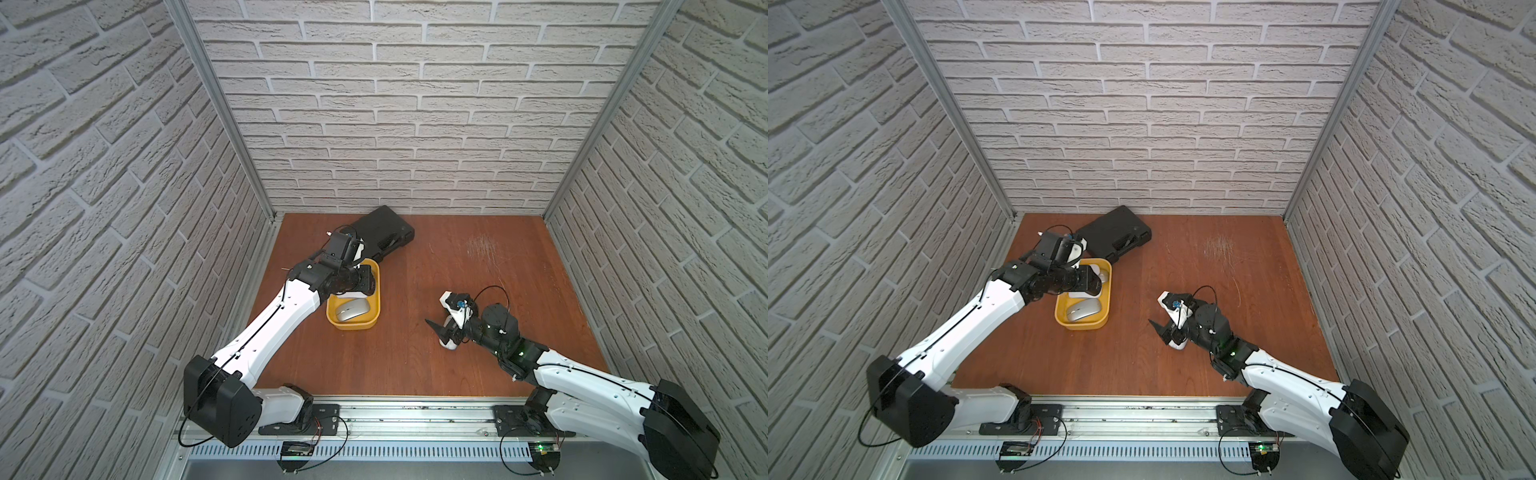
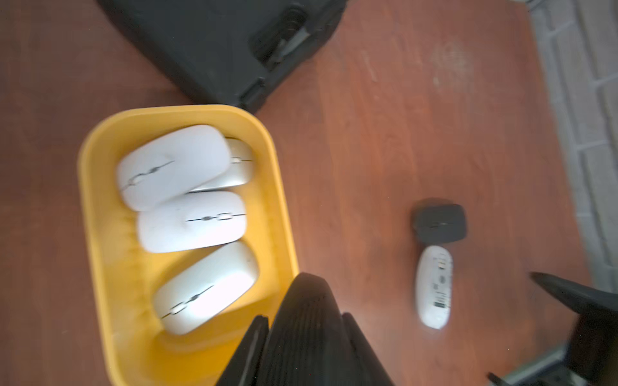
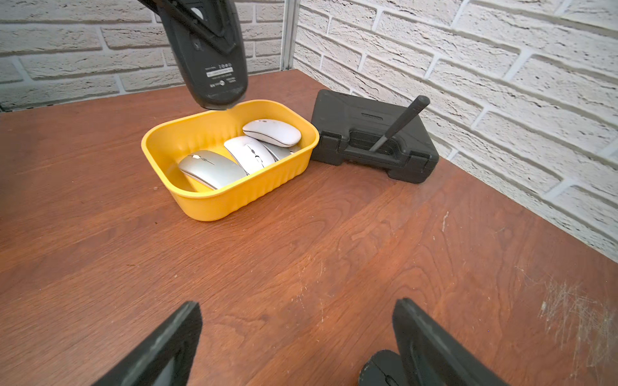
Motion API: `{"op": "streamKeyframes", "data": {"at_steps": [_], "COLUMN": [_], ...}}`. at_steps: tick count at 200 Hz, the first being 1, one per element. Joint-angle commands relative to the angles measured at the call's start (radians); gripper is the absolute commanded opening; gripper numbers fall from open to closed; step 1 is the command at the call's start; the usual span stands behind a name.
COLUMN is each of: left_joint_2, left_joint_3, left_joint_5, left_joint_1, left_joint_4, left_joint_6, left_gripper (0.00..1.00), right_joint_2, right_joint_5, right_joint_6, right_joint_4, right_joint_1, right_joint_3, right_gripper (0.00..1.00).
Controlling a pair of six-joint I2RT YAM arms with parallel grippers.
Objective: Put the mouse in the storage box
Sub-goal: Place the mouse in the storage box.
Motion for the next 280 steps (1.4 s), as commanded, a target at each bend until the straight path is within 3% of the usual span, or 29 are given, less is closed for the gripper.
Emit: {"op": "streamKeyframes", "data": {"at_steps": [1, 94, 137, 245, 280], "left_joint_2": [0.052, 0.345, 0.462, 0.607, 0.627], "left_joint_3": [0.032, 0.107, 0.155, 0.161, 0.142], "left_joint_5": [-0.229, -0.576, -0.666, -0.745, -0.745], "left_joint_1": [0.005, -0.058, -0.061, -0.050, -0.050], "left_joint_4": [-0.113, -0.162, -0.114, -0.024, -0.009], "left_joint_6": [0.053, 0.092, 0.141, 0.201, 0.210], "left_gripper": [0.16, 0.15, 0.15, 0.16, 0.29], "right_joint_2": [0.000, 0.019, 0.021, 0.034, 0.041], "right_joint_5": [0.031, 0.008, 0.004, -0.008, -0.012], "right_joint_6": [0.018, 0.022, 0.022, 0.025, 0.027], "right_joint_4": [0.067, 0.083, 0.083, 0.079, 0.080], "right_joint_1": [0.005, 0.005, 0.005, 0.003, 0.003], "right_joint_3": [-0.012, -0.018, -0.017, -0.012, -0.009], "right_gripper": [0.93, 0.93, 0.93, 0.93, 0.93]}}
